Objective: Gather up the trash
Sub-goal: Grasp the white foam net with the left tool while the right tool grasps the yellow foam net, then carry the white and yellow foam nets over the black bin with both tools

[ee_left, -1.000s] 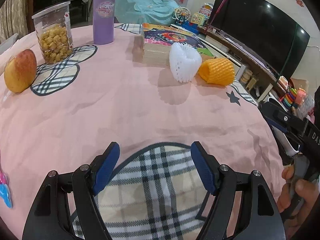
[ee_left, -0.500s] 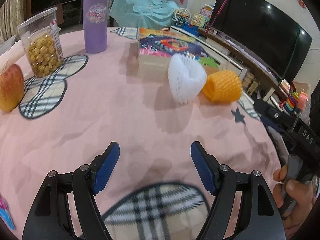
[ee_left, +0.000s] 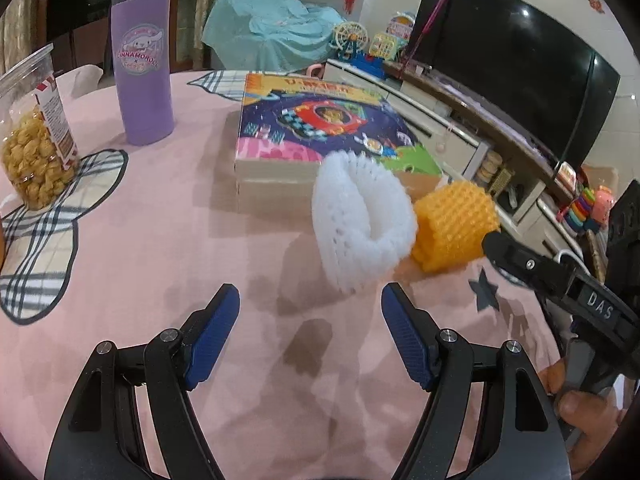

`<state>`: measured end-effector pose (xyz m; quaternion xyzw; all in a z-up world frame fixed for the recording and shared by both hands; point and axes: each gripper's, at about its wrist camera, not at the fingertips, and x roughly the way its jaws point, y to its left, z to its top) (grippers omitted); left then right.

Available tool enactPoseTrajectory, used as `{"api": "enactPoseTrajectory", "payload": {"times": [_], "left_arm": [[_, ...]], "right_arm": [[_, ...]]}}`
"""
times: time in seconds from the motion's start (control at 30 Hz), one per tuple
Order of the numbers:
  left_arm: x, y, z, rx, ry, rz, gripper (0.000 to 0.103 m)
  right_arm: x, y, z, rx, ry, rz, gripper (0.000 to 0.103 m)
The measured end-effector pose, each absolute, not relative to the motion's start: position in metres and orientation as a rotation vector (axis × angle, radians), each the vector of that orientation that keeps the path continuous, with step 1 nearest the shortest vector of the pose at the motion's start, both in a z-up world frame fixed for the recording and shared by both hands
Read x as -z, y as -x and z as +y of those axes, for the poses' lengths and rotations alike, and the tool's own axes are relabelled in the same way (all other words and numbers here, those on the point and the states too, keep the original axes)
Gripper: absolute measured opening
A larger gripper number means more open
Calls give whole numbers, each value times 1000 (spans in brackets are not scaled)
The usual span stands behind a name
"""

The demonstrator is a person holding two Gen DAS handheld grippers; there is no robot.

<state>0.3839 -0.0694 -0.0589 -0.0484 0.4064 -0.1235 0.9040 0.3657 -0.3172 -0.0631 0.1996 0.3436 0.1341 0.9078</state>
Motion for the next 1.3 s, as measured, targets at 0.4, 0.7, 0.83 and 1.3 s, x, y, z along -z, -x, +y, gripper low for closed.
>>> {"api": "enactPoseTrajectory", "payload": {"times": [0.4,0.7,0.83,1.3], "left_arm": [[55,-387,-92,380,65,792,17],[47,-349,-71,363,118,790,15],[44,-323,-65,364,135,793,15],[29,-243,-98,368,45,817,15]], "right_arm": [[69,-372,-311,-314,-405,742,15],[57,-336,-319,-330,-421,716,13],[52,-314,-316,-336,-413,705,13],[33,-212,-333,-302,-400,644,13]]}}
